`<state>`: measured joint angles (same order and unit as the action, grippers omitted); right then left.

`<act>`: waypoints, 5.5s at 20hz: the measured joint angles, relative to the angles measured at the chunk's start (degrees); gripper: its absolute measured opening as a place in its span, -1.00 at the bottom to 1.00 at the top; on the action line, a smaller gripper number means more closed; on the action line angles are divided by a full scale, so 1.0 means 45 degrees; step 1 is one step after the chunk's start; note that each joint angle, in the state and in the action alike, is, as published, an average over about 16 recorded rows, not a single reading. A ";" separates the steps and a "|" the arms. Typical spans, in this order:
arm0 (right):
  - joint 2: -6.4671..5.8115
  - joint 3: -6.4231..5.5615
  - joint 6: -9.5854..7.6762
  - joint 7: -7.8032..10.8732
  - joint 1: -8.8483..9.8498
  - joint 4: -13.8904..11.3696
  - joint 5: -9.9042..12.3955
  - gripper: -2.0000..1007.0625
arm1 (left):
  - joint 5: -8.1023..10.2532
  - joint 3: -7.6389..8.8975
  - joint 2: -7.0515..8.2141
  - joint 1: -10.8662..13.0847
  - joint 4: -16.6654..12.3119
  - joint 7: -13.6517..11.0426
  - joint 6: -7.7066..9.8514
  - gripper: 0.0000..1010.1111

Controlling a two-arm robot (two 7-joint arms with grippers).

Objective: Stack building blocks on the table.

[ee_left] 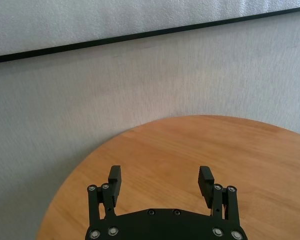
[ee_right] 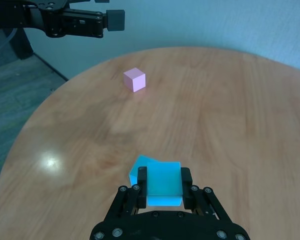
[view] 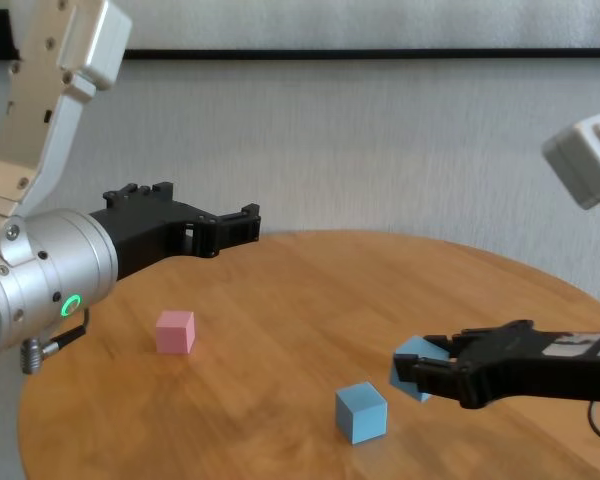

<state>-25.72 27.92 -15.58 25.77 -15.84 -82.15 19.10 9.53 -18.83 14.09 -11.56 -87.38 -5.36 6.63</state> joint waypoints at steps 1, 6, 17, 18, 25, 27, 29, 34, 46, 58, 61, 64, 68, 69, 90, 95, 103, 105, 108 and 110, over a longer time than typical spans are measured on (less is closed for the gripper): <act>0.0046 0.0084 0.0000 0.0072 -0.0094 0.0072 -0.0055 -0.29 | 0.0000 0.0000 0.0000 0.0000 0.0000 0.0000 0.0000 0.98; 0.0337 0.0445 -0.0076 0.0258 -0.0537 0.0436 -0.0316 -0.29 | 0.0000 0.0000 0.0000 0.0000 0.0000 0.0000 0.0000 0.98; 0.1025 0.0802 -0.0449 0.0202 -0.1133 0.1036 -0.0655 -0.29 | 0.0000 0.0000 0.0000 0.0002 0.0000 0.0000 0.0000 0.98; 0.1068 0.0812 -0.0487 0.0185 -0.1163 0.1075 -0.0682 -0.29 | 0.0000 0.0000 0.0000 0.0002 0.0000 0.0000 0.0000 0.98; 0.1241 0.0816 -0.0713 0.0101 -0.1277 0.1224 -0.0847 -0.29 | 0.0000 0.0000 0.0000 0.0002 0.0000 0.0000 0.0000 0.98; 0.1261 0.0804 -0.0771 0.0094 -0.1282 0.1235 -0.0882 -0.29 | 0.0000 0.0000 0.0000 0.0002 0.0000 0.0000 0.0000 0.98; 0.1277 0.0789 -0.0828 0.0092 -0.1279 0.1237 -0.0907 -0.29 | 0.0000 0.0000 0.0000 0.0002 0.0000 0.0000 0.0000 0.98; 0.1301 0.0745 -0.0990 0.0117 -0.1243 0.1183 -0.0911 -0.29 | 0.0000 0.0000 0.0000 0.0002 0.0000 0.0000 0.0000 0.98; 0.1349 0.0732 -0.1268 0.0104 -0.1197 0.1078 -0.0903 -0.29 | 0.0000 0.0000 0.0000 0.0002 -0.0001 0.0000 0.0000 0.98; 0.1418 0.0805 -0.1366 0.0085 -0.1240 0.1194 -0.1056 -0.29 | 0.0000 0.0000 0.0000 0.0002 -0.0001 0.0000 0.0000 0.98; 0.1430 0.0809 -0.1383 0.0089 -0.1244 0.1211 -0.1073 -0.29 | 0.0000 0.0000 0.0000 0.0002 -0.0001 0.0000 0.0000 0.98; 0.1435 0.0807 -0.1393 0.0095 -0.1245 0.1218 -0.1080 -0.29 | 0.0000 0.0000 0.0000 0.0002 -0.0001 0.0000 0.0000 0.98; 0.1434 0.0805 -0.1395 0.0096 -0.1247 0.1220 -0.1083 -0.26 | 0.0000 0.0000 0.0000 0.0002 -0.0001 0.0000 0.0000 0.98; 0.1434 0.0804 -0.1394 0.0095 -0.1247 0.1220 -0.1083 -0.24 | 0.0000 0.0000 0.0000 0.0002 -0.0001 0.0000 0.0000 0.98; 0.1315 0.0538 -0.0481 -0.0032 -0.0970 0.0850 -0.1021 0.88 | 0.0000 0.0000 0.0000 0.0002 -0.0001 0.0000 0.0000 0.98; 0.1204 0.0135 0.0711 -0.0361 -0.0650 0.0400 -0.1069 0.99 | 0.0000 0.0000 0.0000 0.0002 -0.0001 0.0000 0.0000 0.98; 0.1137 -0.0497 0.3095 -0.1693 -0.0197 0.0028 -0.2057 1.00 | 0.0000 0.0000 0.0000 0.0002 -0.0001 0.0000 0.0000 0.98; 0.1176 -0.0623 0.3648 -0.2147 -0.0126 0.0079 -0.2471 1.00 | 0.0000 0.0000 0.0000 0.0002 -0.0001 0.0000 0.0000 0.98; 0.1264 -0.0767 0.4291 -0.2748 -0.0069 0.0248 -0.3085 1.00 | 0.0000 0.0000 0.0000 0.0003 -0.0001 0.0000 0.0000 0.98; 0.1331 -0.0853 0.4602 -0.3043 -0.0052 0.0374 -0.3426 1.00 | 0.0000 0.0000 0.0000 0.0003 -0.0001 0.0000 0.0000 0.98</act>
<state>-19.73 24.08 5.13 12.07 -16.07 -80.47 3.68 9.53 -18.83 14.09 -11.55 -87.39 -5.36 6.63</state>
